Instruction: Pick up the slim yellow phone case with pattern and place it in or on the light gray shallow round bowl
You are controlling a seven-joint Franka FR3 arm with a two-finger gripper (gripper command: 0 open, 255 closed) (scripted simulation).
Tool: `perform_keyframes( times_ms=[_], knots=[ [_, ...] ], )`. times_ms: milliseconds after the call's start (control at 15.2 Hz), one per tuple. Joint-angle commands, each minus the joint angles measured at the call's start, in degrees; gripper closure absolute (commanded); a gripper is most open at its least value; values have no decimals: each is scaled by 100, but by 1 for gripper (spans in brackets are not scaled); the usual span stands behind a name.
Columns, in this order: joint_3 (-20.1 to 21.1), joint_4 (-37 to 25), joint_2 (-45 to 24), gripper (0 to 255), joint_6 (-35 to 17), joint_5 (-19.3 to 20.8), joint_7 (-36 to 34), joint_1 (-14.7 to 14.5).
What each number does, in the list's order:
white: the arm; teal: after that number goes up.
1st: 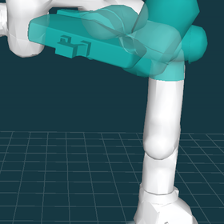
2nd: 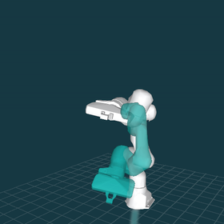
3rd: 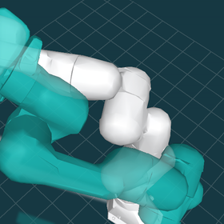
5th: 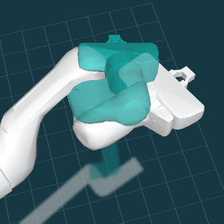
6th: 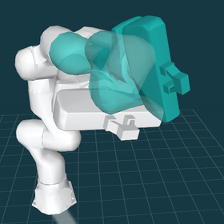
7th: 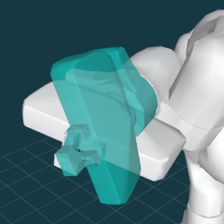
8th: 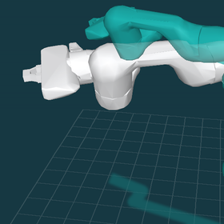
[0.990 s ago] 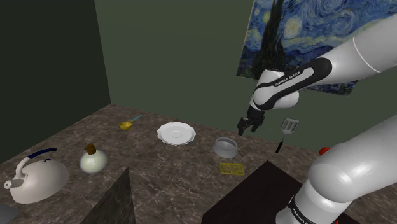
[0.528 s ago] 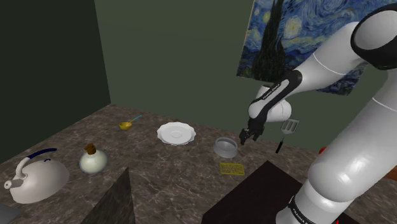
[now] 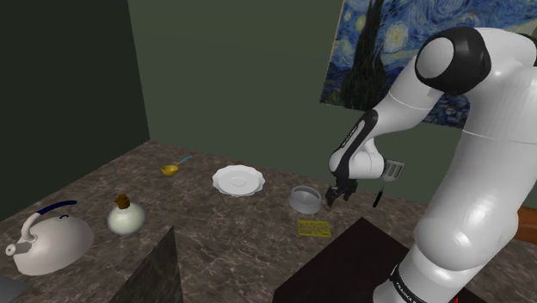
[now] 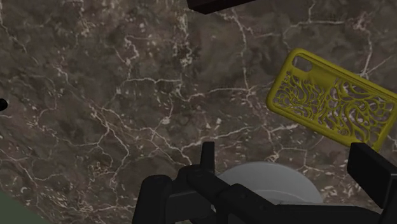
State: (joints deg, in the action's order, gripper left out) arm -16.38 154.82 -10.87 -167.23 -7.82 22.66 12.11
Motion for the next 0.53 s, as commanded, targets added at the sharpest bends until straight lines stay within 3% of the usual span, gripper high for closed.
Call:
perform_keyframes(
  times_ms=[0,198,462],
  knots=[
    [188,-46,-251,0,-202,-260,209,152],
    [530,-151,-635,0,-485,-569,449,429],
    [539,-151,-634,0,-486,-550,435,443]
  ],
)
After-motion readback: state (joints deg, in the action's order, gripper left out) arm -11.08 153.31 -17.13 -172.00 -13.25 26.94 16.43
